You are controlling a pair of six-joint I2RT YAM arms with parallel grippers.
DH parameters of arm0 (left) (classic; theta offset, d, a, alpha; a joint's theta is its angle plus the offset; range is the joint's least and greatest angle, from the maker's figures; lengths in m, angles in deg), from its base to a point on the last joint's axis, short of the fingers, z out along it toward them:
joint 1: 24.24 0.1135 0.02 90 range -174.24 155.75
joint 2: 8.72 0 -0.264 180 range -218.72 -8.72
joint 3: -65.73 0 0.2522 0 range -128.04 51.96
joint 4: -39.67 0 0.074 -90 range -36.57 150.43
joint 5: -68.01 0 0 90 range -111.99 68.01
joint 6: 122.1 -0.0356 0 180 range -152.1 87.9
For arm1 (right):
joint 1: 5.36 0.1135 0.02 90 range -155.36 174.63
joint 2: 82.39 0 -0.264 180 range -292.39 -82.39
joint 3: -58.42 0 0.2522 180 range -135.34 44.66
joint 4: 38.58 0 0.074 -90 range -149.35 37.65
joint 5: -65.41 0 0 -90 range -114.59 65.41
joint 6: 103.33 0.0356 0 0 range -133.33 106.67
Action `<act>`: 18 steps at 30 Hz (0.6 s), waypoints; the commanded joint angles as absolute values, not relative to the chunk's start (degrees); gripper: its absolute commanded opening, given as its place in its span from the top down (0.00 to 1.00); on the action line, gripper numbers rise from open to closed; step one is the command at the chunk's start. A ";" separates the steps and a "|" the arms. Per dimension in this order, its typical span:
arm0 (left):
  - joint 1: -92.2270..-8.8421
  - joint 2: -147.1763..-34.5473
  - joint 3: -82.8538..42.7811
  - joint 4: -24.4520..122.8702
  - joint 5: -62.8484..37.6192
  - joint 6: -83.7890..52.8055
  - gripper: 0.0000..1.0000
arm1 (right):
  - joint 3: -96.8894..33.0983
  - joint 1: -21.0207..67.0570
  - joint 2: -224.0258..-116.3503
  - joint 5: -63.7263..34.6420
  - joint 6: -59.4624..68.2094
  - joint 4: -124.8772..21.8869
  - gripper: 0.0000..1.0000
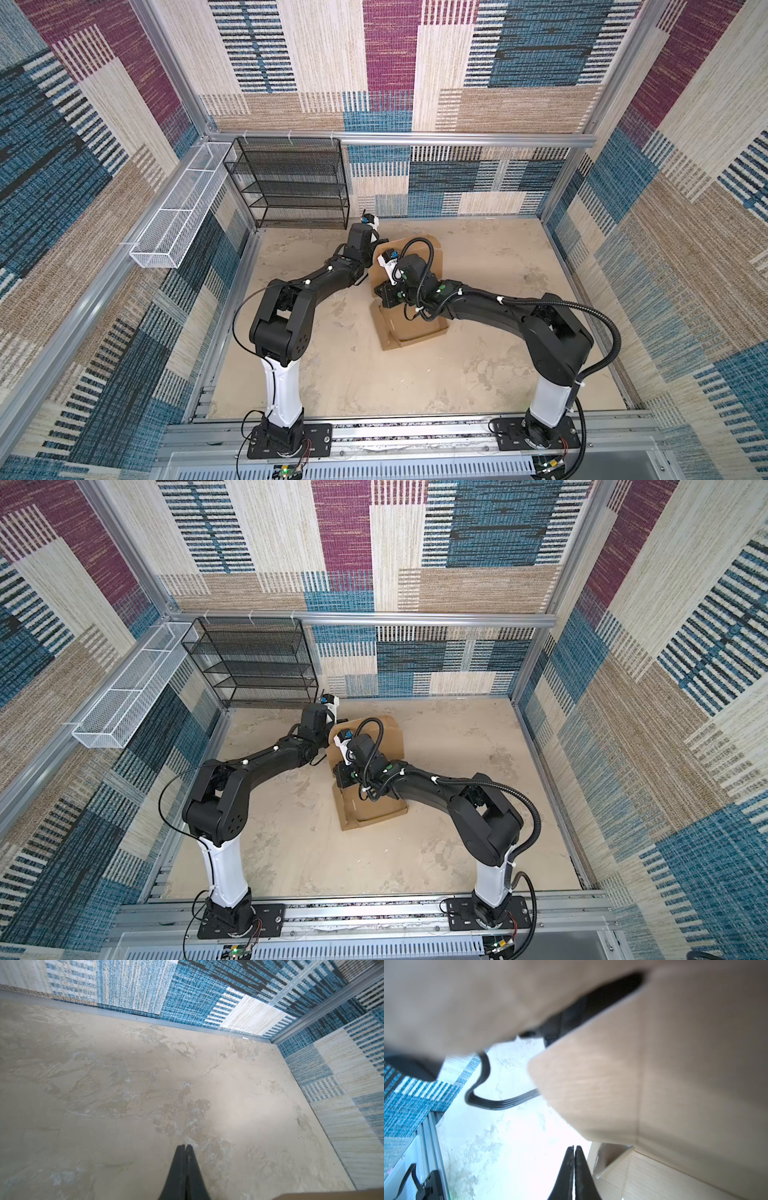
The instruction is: Fold the paper box
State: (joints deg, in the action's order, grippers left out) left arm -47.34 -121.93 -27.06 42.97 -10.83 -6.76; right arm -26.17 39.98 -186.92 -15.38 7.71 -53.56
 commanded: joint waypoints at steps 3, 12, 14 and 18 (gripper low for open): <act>-46.57 -121.53 -27.21 42.54 -6.97 -8.55 1.00 | -24.99 40.69 -183.79 -19.07 10.21 -53.27 0.89; -46.14 -118.67 -24.36 41.89 -7.25 -8.14 1.00 | -18.52 41.48 -170.03 -26.02 11.38 -67.27 0.78; -45.58 -117.36 -23.65 42.47 -7.40 -7.77 1.00 | -16.49 42.25 -166.11 -27.86 13.90 -70.09 0.76; -43.58 -113.19 -21.18 44.37 -7.52 -6.54 1.00 | -13.99 43.27 -159.10 -31.00 20.08 -78.06 0.72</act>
State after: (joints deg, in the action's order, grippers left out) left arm -44.56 -115.54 -22.34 43.60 -7.96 -7.19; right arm -14.96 43.04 -162.13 -26.99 14.29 -70.67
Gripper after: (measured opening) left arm 0.060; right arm 0.270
